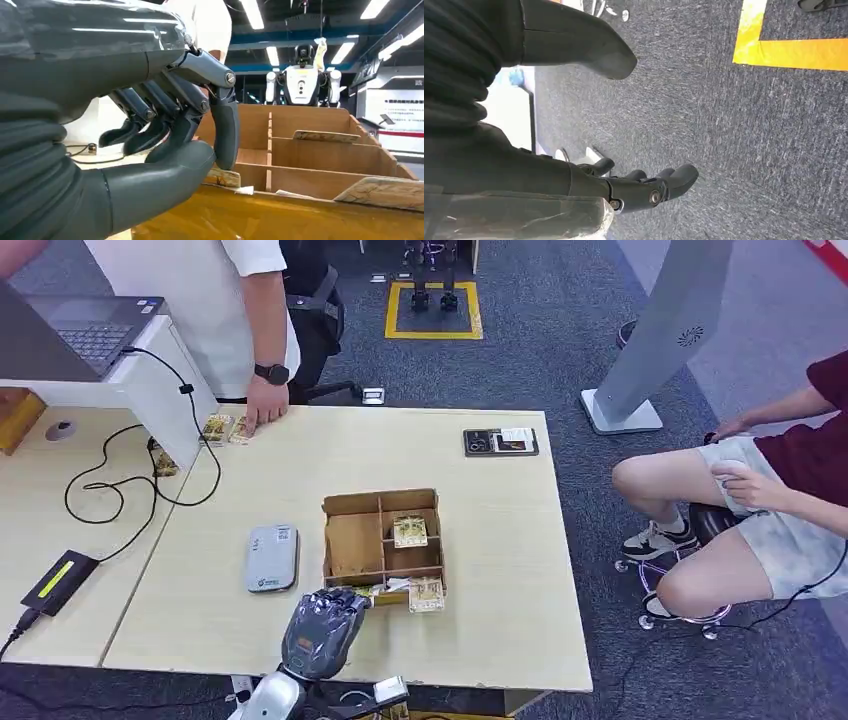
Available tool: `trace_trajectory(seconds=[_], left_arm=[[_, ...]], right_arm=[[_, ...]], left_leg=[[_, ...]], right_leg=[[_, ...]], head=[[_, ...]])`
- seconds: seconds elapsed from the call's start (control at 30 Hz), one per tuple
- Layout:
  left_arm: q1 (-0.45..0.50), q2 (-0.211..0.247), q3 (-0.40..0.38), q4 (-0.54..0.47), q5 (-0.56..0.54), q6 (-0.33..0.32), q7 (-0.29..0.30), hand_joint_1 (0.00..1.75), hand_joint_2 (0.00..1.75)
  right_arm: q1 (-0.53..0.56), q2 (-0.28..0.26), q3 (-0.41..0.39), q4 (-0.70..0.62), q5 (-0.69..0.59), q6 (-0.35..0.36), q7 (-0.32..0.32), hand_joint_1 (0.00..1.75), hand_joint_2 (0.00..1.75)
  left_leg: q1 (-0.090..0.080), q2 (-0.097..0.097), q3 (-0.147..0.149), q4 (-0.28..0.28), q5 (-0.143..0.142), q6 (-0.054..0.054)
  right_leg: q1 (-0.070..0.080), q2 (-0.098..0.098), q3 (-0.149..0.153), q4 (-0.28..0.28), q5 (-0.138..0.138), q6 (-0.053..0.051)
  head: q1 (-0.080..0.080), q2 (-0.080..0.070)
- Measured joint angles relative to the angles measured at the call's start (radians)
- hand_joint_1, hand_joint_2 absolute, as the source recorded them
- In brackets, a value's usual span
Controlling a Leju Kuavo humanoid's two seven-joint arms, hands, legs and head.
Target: Pass the card to the sensor for recognition and then transmit it.
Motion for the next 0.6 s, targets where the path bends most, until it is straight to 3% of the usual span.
trace_trajectory(seconds=[0.07,0.4,0.6], left_arm=[[-0.005,0.001,-0.009,0.012,0.018,-0.006,-0.004,0.03,1.75],[-0.012,0.008,-0.044,0.04,0.07,0.002,0.027,0.0,1.75],[0.024,-0.002,-0.022,-0.018,0.052,0.003,-0.016,0.0,1.75]], right_arm=[[0.0,0.0,0.0,0.0,-0.001,0.001,0.0,0.0,1.75],[0.001,0.0,0.001,0.0,-0.017,0.001,-0.001,0.0,1.75],[0.008,0.0,0.001,0.0,-0.018,-0.001,-0.006,0.0,1.75]], left_leg=[[0.0,0.0,0.0,0.0,0.0,0.0],[0.0,0.0,0.0,0.0,0.0,0.0],[0.0,0.0,0.0,0.0,0.0,0.0]], right_leg=[[0.0,0.0,0.0,0.0,0.0,0.0],[0.0,0.0,0.0,0.0,0.0,0.0],[0.0,0.0,0.0,0.0,0.0,0.0]], head=[[0.0,0.0],[0.0,0.0],[0.0,0.0]])
